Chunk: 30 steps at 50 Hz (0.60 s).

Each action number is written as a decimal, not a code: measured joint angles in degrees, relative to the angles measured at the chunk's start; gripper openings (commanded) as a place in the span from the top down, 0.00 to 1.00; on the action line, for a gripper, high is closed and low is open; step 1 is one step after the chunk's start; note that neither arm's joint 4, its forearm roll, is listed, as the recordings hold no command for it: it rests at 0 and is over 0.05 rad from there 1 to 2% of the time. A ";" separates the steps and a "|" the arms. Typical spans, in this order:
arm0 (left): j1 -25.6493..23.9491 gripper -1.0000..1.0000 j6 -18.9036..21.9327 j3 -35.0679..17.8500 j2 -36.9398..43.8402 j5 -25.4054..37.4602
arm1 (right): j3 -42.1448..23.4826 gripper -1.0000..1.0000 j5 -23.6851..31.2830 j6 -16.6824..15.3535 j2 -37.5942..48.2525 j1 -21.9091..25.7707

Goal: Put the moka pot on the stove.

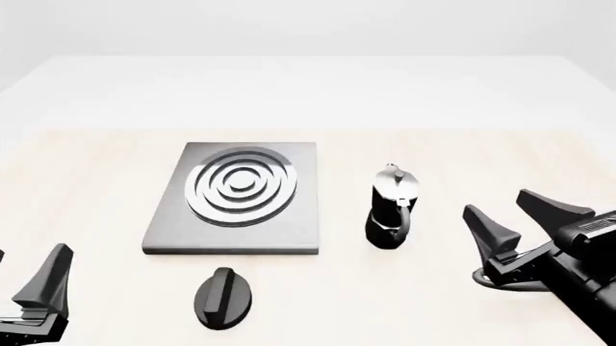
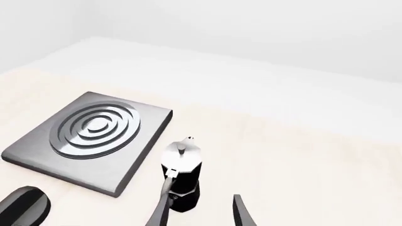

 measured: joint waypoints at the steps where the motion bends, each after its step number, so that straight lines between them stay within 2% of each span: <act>1: 0.00 0.00 0.00 0.00 0.00 0.00 | 0.08 0.00 -0.28 0.04 0.25 0.07; 30: 0.00 0.00 0.00 0.00 0.00 0.00 | 2.10 0.00 -8.12 0.86 7.79 1.84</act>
